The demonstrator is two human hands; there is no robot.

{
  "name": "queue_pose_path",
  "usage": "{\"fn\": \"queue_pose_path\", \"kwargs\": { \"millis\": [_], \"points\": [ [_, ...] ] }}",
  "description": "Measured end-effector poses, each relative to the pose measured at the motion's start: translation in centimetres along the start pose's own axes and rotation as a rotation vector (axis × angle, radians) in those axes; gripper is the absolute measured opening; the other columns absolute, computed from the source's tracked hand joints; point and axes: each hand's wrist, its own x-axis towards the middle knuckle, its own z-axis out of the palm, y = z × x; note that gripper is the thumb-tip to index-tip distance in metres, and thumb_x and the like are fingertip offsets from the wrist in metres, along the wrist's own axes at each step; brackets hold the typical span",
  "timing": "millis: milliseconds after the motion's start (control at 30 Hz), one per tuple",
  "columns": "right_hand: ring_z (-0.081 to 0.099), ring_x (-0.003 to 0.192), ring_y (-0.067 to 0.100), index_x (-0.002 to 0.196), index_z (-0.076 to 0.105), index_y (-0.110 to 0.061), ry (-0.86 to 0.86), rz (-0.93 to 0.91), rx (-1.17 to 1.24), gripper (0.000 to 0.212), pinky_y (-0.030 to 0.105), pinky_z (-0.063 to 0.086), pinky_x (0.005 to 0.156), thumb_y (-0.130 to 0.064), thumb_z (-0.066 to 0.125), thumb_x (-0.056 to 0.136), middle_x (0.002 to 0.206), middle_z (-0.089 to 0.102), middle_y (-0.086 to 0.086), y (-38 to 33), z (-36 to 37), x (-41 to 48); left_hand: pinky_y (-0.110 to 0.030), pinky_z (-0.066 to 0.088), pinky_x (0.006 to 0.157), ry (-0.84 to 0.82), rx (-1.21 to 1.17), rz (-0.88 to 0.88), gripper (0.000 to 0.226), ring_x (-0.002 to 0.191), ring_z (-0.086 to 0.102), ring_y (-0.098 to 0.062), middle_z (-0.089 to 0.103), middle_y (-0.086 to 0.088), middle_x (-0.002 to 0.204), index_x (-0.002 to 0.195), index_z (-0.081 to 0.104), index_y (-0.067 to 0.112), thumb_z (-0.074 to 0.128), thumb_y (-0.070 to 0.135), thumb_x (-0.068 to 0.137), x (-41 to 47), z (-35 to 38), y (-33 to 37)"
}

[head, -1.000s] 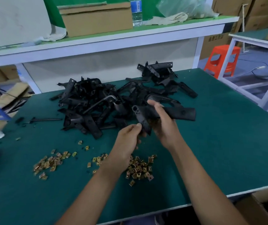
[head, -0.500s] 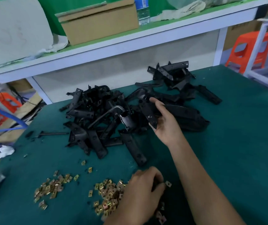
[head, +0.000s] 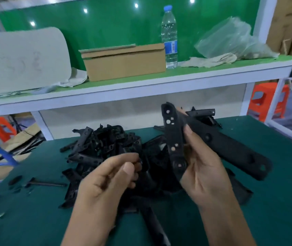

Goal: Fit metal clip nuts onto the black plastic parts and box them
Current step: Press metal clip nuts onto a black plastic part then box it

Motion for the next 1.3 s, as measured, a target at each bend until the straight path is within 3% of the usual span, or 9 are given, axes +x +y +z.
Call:
{"fn": "queue_pose_path", "kwargs": {
  "millis": [133,200,333,500,600,733,1033,1133,1300],
  "points": [
    [0.074,0.084,0.01,0.115,0.078,-0.026,0.033,0.035,-0.076,0.041,0.024,0.059,0.069,-0.031,0.073,0.075,0.104,0.077,0.002,1.6,1.7,-0.3,-0.019,0.054,0.064,-0.003,-0.176,0.058,0.064,0.069,0.068,-0.015,0.074,-0.006,0.081,0.105,0.079,0.03,0.087,0.067,0.053,0.7,-0.2,-0.2],
    [0.071,0.081,0.015,0.123,0.073,-0.031,0.024,0.062,-0.152,0.045,0.03,0.059,0.067,-0.036,0.071,0.078,0.101,0.073,0.003,2.4,1.9,-0.4,-0.02,0.053,0.062,-0.012,-0.278,0.026,0.067,0.065,0.067,-0.017,0.075,-0.01,0.082,0.099,0.08,0.026,0.092,0.065,0.046,0.7,-0.1,0.0],
    [0.072,0.087,0.023,0.138,0.061,-0.034,-0.032,0.077,-0.25,0.068,0.036,0.058,0.069,-0.041,0.085,0.075,0.109,0.073,0.007,3.3,1.8,-0.7,-0.022,0.052,0.056,-0.006,-0.365,-0.057,0.06,0.065,0.069,-0.017,0.077,-0.01,0.083,0.089,0.08,0.019,0.094,0.057,0.045,0.7,-0.2,0.2],
    [0.075,0.089,0.021,0.135,0.063,-0.025,-0.066,0.038,-0.305,0.061,0.032,0.06,0.068,-0.028,0.083,0.077,0.111,0.075,0.012,4.3,1.7,-0.8,-0.022,0.052,0.055,-0.022,-0.547,-0.231,0.037,0.063,0.065,-0.014,0.073,-0.01,0.079,0.09,0.081,0.014,0.09,0.03,0.058,0.6,-0.4,0.3],
    [0.075,0.081,0.02,0.133,0.064,-0.026,-0.074,0.031,-0.343,0.057,0.032,0.061,0.064,-0.028,0.081,0.079,0.104,0.076,0.012,4.9,1.6,-0.7,-0.021,0.052,0.055,-0.019,-0.627,-0.277,0.039,0.063,0.063,-0.013,0.073,-0.011,0.08,0.094,0.08,0.008,0.081,0.025,0.059,0.7,-0.5,0.2],
    [0.072,0.095,0.017,0.134,0.063,-0.025,-0.016,-0.046,-0.413,0.058,0.031,0.059,0.075,-0.03,0.081,0.079,0.112,0.074,0.009,5.1,1.2,-0.3,-0.02,0.05,0.052,-0.078,-0.631,-0.365,0.029,0.059,0.062,-0.011,0.071,-0.008,0.075,0.091,0.08,0.007,0.088,0.011,0.064,0.8,-0.2,-0.1],
    [0.07,0.111,0.021,0.138,0.058,-0.017,0.018,-0.052,-0.537,0.055,0.03,0.056,0.087,-0.024,0.072,0.085,0.124,0.072,0.011,5.4,-0.2,0.3,-0.018,0.05,0.054,-0.14,-0.611,-0.459,0.023,0.062,0.064,-0.007,0.073,-0.002,0.079,0.087,0.081,0.016,0.08,0.024,0.065,1.1,-0.1,-1.7],
    [0.068,0.115,0.021,0.138,0.058,-0.018,0.002,-0.08,-0.565,0.054,0.028,0.055,0.09,-0.026,0.077,0.088,0.125,0.071,0.007,5.9,-0.4,0.3,-0.018,0.048,0.056,-0.187,-0.631,-0.462,0.025,0.064,0.058,-0.005,0.069,0.002,0.082,0.094,0.08,0.017,0.079,0.027,0.071,1.0,0.1,-2.3],
    [0.066,0.12,0.023,0.141,0.056,-0.019,0.003,-0.15,-0.617,0.054,0.029,0.054,0.094,-0.025,0.074,0.091,0.128,0.07,0.008,6.1,-0.7,0.2,-0.022,0.042,0.065,-0.236,-0.676,-0.524,0.057,0.086,0.048,-0.014,0.051,-0.007,0.113,0.134,0.058,0.004,0.074,0.03,0.086,1.2,0.1,-3.3]
  ]
}}
